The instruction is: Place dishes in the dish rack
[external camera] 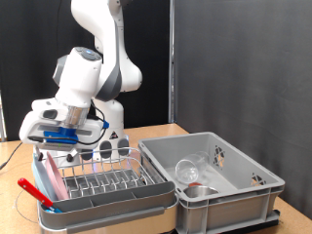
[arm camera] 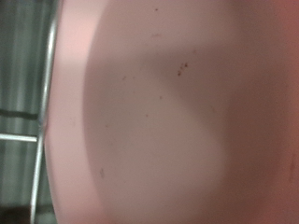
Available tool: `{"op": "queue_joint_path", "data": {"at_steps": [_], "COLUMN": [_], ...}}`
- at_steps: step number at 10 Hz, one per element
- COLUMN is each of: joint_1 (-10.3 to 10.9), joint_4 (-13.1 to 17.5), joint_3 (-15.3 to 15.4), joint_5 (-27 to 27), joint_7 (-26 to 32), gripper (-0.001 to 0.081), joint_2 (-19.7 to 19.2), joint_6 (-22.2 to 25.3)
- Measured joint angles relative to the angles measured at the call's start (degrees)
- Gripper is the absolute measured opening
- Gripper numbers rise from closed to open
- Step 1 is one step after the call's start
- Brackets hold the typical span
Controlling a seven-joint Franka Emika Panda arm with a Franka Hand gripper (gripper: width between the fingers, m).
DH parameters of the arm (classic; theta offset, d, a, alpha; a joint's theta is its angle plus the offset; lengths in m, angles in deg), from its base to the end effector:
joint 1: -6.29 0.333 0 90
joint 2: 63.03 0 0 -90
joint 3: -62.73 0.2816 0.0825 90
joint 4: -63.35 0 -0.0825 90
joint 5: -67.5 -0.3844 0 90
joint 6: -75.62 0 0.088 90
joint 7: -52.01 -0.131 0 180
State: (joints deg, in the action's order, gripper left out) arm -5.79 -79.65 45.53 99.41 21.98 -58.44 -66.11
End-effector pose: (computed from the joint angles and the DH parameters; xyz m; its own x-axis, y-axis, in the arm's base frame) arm 0.4106 -0.2351 0.2613 0.8266 -0.5418 0.1524 -0.5614 -0.7743 0.2922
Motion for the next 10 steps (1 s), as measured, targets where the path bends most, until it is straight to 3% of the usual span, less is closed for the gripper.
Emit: {"op": "queue_joint_path", "data": {"at_steps": [1,2,3,6,8,9,10], "joint_1": [0.2,0.4,0.6,1.1,1.1,1.1,1.7], "joint_4": [0.0,0.1,0.1,1.2,1.8,1.7,1.4], "joint_3": [0.0,0.0,0.0,0.0,0.4,0.4,0.1], "joint_5": [-1.7,-4.4,-7.4,-14.7,-14.3,-14.5,-18.9], "joint_7": [0.8,2.9,5.5,12.8,13.6,13.6,14.3], "gripper": [0.0598,0.0752,0.0800,0.0803,0.0803,0.0803,0.0803], "joint_2": [0.3,1.2,2.6,8.8,12.0,11.9,11.7], "joint_6": [0.0,0.0,0.4,6.0,8.1,8.1,7.1]}}
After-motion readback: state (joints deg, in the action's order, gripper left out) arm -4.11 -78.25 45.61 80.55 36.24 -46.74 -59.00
